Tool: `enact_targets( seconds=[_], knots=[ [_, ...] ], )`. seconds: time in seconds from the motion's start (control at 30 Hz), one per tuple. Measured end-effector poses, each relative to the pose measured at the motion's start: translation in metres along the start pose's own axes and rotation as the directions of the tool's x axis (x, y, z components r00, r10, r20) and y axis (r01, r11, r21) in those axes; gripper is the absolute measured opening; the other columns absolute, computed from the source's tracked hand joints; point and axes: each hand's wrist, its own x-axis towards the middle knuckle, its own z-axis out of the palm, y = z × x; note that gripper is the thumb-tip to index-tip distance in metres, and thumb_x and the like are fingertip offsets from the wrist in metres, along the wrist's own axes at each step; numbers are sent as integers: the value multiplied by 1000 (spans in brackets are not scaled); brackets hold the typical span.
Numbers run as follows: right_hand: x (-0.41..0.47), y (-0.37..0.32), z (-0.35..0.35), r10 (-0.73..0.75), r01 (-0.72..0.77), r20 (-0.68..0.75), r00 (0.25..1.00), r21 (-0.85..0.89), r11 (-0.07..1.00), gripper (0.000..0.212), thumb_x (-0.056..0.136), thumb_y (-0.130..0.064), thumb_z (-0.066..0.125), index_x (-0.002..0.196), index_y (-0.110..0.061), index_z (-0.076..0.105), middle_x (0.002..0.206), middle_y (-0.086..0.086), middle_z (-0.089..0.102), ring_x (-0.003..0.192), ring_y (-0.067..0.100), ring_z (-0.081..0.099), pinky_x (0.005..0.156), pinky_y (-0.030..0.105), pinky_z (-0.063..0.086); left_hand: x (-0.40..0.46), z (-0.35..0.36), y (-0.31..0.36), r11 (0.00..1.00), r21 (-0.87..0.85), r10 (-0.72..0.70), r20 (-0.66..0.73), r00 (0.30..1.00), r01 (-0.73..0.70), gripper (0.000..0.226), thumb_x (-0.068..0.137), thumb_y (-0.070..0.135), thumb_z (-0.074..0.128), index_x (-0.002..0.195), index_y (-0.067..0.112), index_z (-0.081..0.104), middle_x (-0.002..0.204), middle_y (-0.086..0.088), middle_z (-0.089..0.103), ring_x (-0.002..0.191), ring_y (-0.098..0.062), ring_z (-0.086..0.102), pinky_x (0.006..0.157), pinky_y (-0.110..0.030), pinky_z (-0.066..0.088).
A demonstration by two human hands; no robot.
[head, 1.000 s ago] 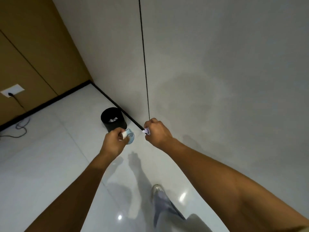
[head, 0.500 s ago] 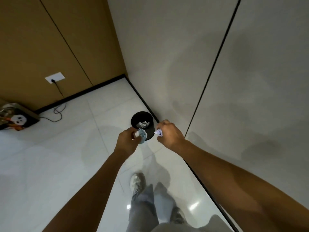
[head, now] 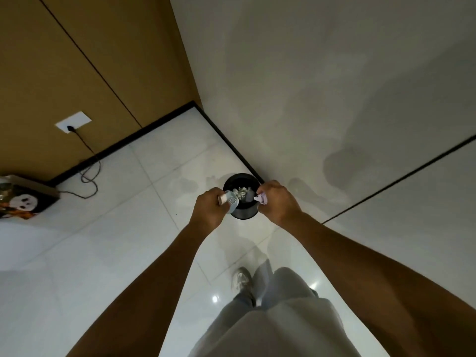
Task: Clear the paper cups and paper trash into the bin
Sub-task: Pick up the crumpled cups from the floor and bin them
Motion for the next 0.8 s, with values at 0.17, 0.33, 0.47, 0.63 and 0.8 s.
enact_targets(
  seconds=[0.17,0.33,0.47,0.63,0.8],
  knots=[
    [54,1,5,38,-38,41,998,-5,999,34,80,-8,65,114,-9,63,119,13,56,99,28,60,83,29,50,54,-5,-6,999,-18,-25,75,997,27,18,85,11,65,101,2,63,96,-12,66,85,-21,59,65,-18,37],
    [125,15,13,67,-66,130,989,-10,998,32,79,-9,65,111,-10,61,114,11,56,99,27,59,78,30,49,122,2,-12,994,-16,-109,119,987,112,17,85,13,63,99,4,62,94,-10,65,78,-18,55,61,-19,37],
    [191,35,27,52,-52,187,981,-7,999,26,79,-10,63,105,-10,59,109,9,55,96,25,57,75,30,48,191,13,-13,988,-29,-148,120,982,153,16,85,12,63,99,4,61,94,-11,66,79,-20,58,59,-17,38],
    [256,66,58,41,-24,271,962,-68,997,27,82,-15,64,107,-12,59,110,8,56,96,23,58,74,28,49,268,42,-32,985,-52,-157,117,981,164,16,84,10,63,99,2,61,95,-13,67,86,-26,63,67,-23,43],
    [301,90,102,34,-11,318,948,-73,997,19,83,-16,65,100,-11,59,107,8,56,92,23,59,72,30,50,309,82,-77,961,-72,-256,117,959,266,20,85,9,61,104,3,62,97,-12,68,84,-22,61,67,-20,42]
  ],
)
